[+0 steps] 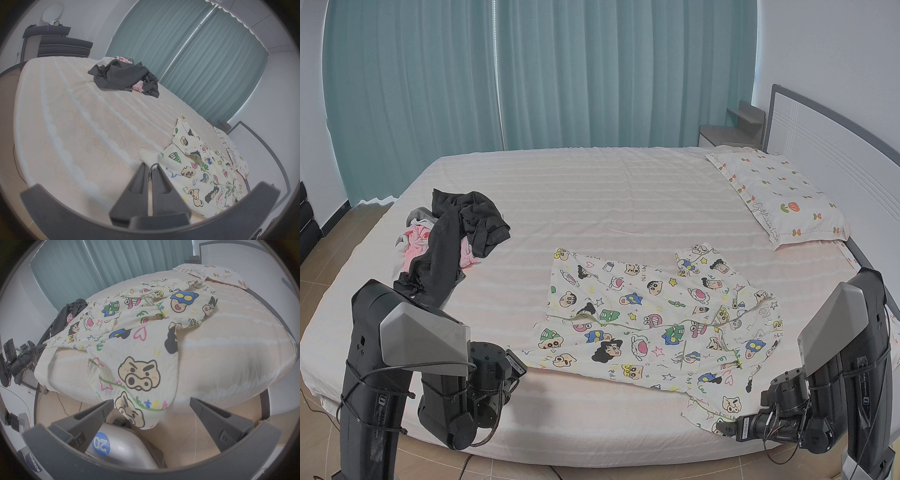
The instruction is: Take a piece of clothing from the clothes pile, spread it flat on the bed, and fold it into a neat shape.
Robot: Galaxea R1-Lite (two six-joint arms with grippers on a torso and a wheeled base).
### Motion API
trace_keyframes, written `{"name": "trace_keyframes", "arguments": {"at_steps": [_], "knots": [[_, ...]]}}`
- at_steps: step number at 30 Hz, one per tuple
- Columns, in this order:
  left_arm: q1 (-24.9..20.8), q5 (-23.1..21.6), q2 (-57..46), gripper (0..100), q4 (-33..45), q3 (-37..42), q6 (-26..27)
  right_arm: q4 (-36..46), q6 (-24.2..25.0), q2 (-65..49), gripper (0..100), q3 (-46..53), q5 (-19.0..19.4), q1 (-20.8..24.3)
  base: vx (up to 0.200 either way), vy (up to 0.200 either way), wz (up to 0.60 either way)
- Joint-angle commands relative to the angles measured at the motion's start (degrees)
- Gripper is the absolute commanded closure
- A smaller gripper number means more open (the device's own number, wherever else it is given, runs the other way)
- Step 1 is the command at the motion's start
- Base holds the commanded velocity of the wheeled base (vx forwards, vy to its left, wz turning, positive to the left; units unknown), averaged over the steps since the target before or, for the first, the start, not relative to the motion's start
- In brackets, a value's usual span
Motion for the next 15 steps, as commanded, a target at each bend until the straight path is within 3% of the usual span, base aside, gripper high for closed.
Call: {"name": "trace_keyframes", "arguments": {"at_steps": [1, 11, 12, 15], "knots": [[0.05, -0.04, -0.11, 100, -1.02, -0.13, -0.03, -1.02, -0.10, 0.13, 0, 1.01, 1.35, 0.74, 0.000, 0.000, 0.00], [0.23, 0.13, -0.46, 100, -1.02, 0.05, -0.20, -0.49, -0.36, 0.31, 0, -1.54, 1.88, 1.01, 0.000, 0.000, 0.00], [0.23, 0.13, -0.46, 100, -1.02, 0.14, -0.20, 0.12, -0.36, 0.22, 100, -2.50, 1.88, 0.92, 0.000, 0.000, 0.00], [0.05, 0.13, -0.46, 100, -1.02, 0.31, -0.47, 1.09, -0.36, -0.04, 100, -2.68, 1.88, 1.01, 0.000, 0.000, 0.00]]}}
